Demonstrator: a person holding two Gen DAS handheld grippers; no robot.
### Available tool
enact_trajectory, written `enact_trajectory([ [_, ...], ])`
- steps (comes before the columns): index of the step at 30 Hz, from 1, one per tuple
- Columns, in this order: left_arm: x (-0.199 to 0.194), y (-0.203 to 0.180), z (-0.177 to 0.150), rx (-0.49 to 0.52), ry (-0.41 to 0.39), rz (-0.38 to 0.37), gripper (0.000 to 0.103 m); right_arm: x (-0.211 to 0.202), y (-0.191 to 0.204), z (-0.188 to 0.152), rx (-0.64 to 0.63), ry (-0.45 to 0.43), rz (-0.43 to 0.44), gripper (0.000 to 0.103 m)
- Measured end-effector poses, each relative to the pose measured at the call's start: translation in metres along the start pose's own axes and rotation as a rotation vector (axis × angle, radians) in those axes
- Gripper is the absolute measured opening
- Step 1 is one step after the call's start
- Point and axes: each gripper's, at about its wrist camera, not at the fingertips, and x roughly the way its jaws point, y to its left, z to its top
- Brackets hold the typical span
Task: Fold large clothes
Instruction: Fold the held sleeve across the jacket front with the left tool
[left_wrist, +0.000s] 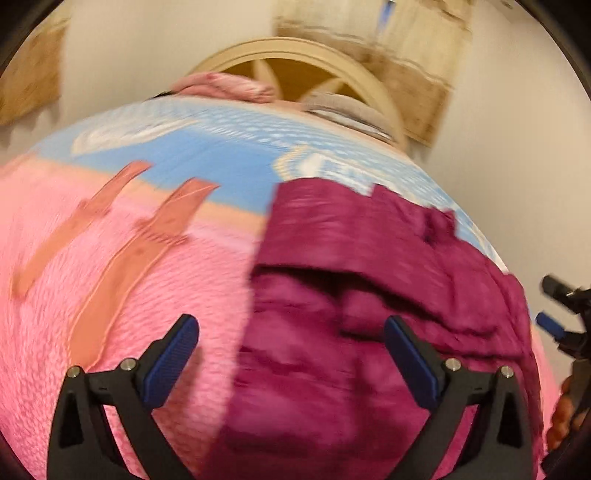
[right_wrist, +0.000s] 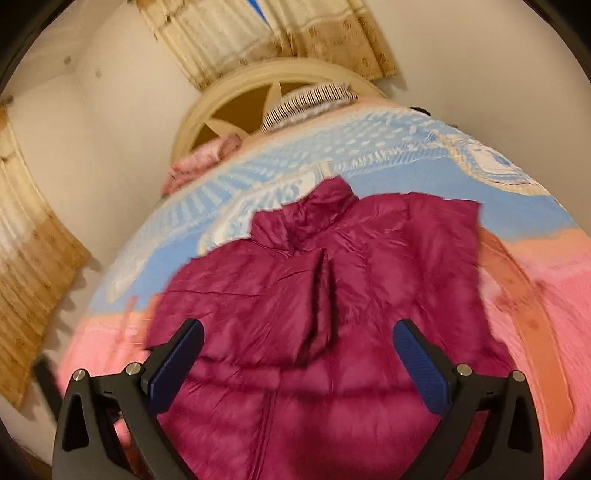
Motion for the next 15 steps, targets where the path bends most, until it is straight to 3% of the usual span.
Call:
enact_trajectory([
  [5, 0.020, 0.007, -0.008, -0.063, 0.069, -0.039, 0.102, 0.056, 0.013, -0.004, -0.055, 0.050, -0.098, 0.100],
  [6, 0.025, 0.007, -0.007, -0.065, 0.075, -0.039, 0.102, 0.062, 0.015, -0.007, -0.069, 0.059, -0.108, 0.092],
  [7, 0.025, 0.006, -0.007, -0.063, 0.078, -0.037, 0.102, 0.068, 0.017, -0.009, -0.086, 0.073, -0.124, 0.075],
  [10, 0.033, -0.003, -0.006, -0.051, 0.088, -0.030, 0.103, 0.081, 0.021, -0.016, -0.118, 0.109, -0.156, 0.042],
  [13, 0.039, -0.006, -0.004, -0.039, 0.099, -0.017, 0.103, 0.077, 0.029, -0.016, -0.157, 0.091, -0.169, 0.025],
  [15, 0.039, -0.006, -0.005, -0.038, 0.100, -0.016, 0.103, 0.065, 0.037, -0.011, -0.193, 0.061, -0.173, 0.022],
])
